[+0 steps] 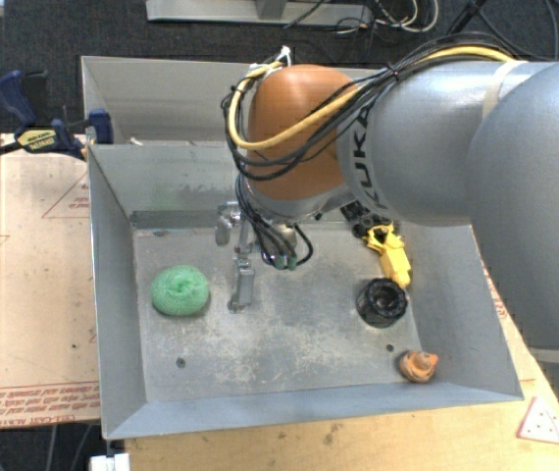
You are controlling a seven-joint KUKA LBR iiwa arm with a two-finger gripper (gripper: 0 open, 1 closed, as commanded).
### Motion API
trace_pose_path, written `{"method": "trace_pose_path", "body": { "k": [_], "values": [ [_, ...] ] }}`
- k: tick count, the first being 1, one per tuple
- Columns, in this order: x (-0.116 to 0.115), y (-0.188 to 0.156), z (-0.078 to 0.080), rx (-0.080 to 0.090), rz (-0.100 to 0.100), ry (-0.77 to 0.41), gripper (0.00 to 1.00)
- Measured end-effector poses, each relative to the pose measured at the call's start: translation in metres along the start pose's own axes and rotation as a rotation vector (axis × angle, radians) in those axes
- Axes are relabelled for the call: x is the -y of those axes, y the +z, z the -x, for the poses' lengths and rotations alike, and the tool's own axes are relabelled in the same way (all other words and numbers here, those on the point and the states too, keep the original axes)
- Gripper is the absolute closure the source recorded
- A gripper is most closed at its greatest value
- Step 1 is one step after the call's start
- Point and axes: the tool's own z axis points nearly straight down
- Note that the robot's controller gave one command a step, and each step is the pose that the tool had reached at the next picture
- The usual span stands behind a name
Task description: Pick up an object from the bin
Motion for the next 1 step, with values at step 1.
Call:
{"method": "trace_pose_path", "body": {
  "k": [1],
  "values": [
    [0.0007, -0.0049, 0.0019, 0.008, 0.001, 0.003, 0.0]
  ]
}}
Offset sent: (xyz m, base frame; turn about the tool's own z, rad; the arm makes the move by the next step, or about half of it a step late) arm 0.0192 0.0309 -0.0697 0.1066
